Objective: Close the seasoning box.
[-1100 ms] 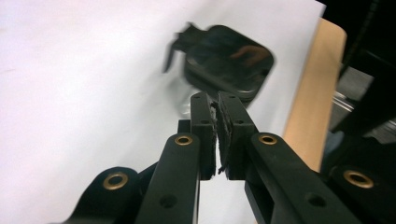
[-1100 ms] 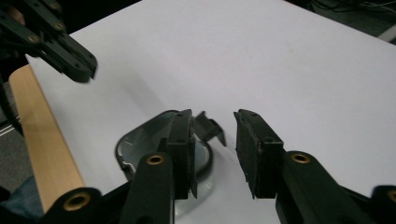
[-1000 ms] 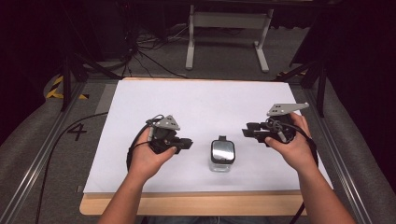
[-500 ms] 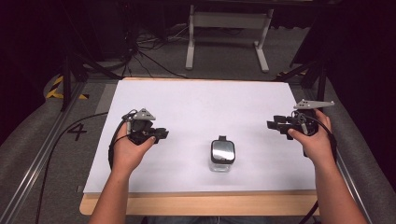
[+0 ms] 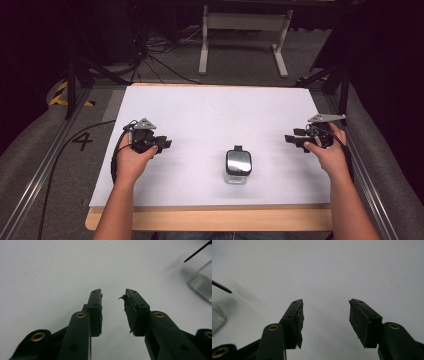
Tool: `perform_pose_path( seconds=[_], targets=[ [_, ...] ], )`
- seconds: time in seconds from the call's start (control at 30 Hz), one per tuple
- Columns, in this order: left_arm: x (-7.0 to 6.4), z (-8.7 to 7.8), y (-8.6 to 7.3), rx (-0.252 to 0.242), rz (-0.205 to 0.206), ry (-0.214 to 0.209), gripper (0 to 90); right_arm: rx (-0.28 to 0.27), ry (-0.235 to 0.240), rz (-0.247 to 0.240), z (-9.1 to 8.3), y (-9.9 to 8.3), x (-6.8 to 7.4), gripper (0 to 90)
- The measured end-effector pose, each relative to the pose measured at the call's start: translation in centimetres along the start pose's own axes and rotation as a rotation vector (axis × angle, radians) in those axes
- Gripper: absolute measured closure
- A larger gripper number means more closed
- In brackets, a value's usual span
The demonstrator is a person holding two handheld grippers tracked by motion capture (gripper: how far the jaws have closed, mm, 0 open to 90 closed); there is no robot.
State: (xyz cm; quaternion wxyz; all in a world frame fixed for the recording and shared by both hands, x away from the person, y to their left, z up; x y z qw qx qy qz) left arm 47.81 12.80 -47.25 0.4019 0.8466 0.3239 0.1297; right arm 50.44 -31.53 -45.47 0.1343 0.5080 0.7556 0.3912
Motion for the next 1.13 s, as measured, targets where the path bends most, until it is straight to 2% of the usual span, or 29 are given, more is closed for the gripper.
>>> perform_pose_path(
  seconds=[0.07,0.2,0.33,0.57,0.63,0.7,0.73,0.8,0.83,0.97,1.13],
  targets=[
    [0.4,0.3,-0.5,0.011,-0.010,0.001,65.9,0.004,-0.002,0.020,0.6,-0.4,-0.4,46.3],
    [1.1,0.8,-1.4,0.015,-0.026,0.003,62.6,-0.006,-0.015,0.011,1.5,-1.0,-1.7,47.4],
    [1.8,1.5,-2.0,-0.001,0.005,0.026,55.5,-0.035,0.003,-0.007,2.4,-1.3,-2.0,46.6],
    [1.9,2.6,-2.8,0.011,0.000,0.019,51.9,-0.045,0.018,-0.020,3.0,-2.0,-1.8,46.4],
    [1.7,2.8,-2.9,0.021,0.017,0.007,51.3,-0.021,0.016,-0.027,3.2,-2.7,-1.6,46.1],
    [1.4,3.1,-3.1,0.037,0.012,0.001,49.7,0.003,0.016,-0.036,3.5,-3.2,-1.4,46.1],
    [1.4,3.1,-3.1,0.038,0.034,-0.004,49.3,0.009,0.017,-0.041,3.6,-3.4,-1.3,46.0],
    [1.5,3.1,-3.2,0.038,0.035,-0.004,49.1,0.010,0.019,-0.047,3.8,-3.4,-1.2,45.3],
    [1.4,3.1,-3.3,0.038,0.019,-0.013,48.9,0.008,0.023,-0.048,3.9,-3.4,-1.0,45.4],
    [1.3,3.1,-3.3,0.041,0.023,-0.019,48.2,0.013,0.027,-0.059,4.0,-3.3,-0.5,44.5],
    [1.2,2.9,-2.7,0.024,0.020,-0.005,46.8,0.012,0.024,-0.061,4.1,-3.2,-0.5,44.0]
  ],
)
Point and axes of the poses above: each handheld gripper's, and its own axes: z roughly forward along the jaws, y roughly out of its top, x roughly to its left, the point moved 10 cm from there along z, roughly forward along the jaws, and after that the axes turned 10 degrees about z, right-handed, at the moved point
